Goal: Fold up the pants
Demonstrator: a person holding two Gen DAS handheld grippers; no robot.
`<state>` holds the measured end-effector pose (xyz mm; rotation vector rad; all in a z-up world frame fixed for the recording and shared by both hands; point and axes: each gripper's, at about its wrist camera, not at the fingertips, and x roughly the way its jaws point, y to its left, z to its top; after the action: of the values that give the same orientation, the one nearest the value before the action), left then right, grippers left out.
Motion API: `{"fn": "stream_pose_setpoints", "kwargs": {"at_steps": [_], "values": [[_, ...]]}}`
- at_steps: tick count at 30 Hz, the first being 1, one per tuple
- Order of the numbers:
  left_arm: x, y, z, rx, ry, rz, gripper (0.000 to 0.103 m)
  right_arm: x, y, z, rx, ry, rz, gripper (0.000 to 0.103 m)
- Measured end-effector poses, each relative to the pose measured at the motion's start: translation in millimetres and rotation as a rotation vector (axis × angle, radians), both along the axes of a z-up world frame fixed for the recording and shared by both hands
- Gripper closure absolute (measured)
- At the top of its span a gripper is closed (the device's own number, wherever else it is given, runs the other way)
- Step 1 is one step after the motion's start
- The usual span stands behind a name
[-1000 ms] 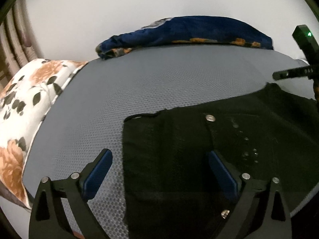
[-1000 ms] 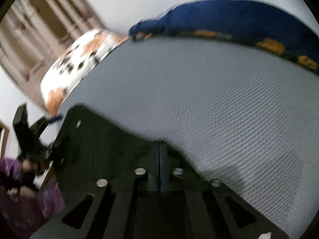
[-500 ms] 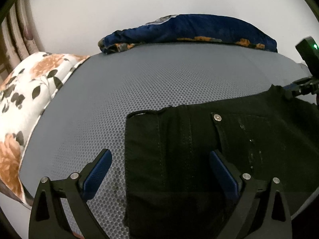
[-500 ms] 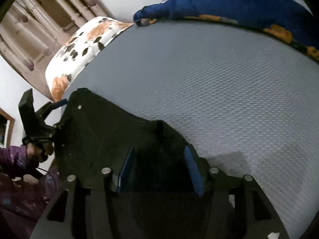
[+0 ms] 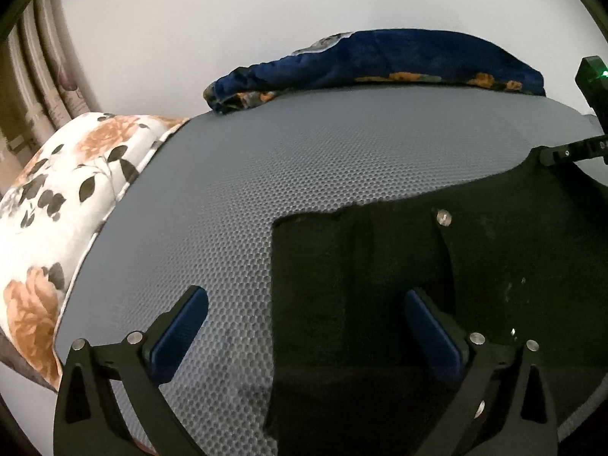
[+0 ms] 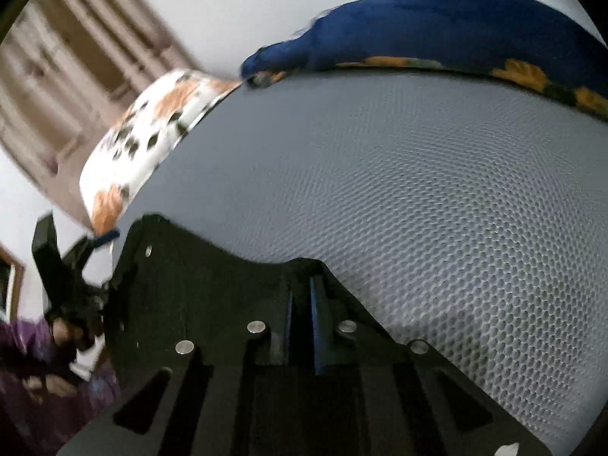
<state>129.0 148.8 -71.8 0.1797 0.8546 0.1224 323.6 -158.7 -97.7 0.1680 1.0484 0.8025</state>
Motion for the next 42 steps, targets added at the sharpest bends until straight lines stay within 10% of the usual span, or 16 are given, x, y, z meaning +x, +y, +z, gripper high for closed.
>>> {"fn": "stream_pose_setpoints", "kwargs": {"at_steps": [6, 9, 19, 31, 42], "values": [[6, 16, -9, -0.101, 0.000, 0.003, 0.000, 25, -26, -32, 0.205, 0.187, -0.087, 0.097], [8, 26, -5, -0.173, 0.007, 0.035, 0.000, 18, -21, -19, 0.170, 0.116, -0.075, 0.097], [11, 27, 57, 0.038, -0.265, 0.050, 0.000, 17, -16, -19, 0.100, 0.059, -0.073, 0.097], [138, 61, 7, 0.109, -0.127, 0.064, 0.005, 18, -7, -20, 0.084, 0.049, -0.083, 0.097], [14, 61, 40, -0.069, -0.036, -0.101, 0.005, 16, -3, -20, 0.064, 0.033, -0.086, 0.097]]}}
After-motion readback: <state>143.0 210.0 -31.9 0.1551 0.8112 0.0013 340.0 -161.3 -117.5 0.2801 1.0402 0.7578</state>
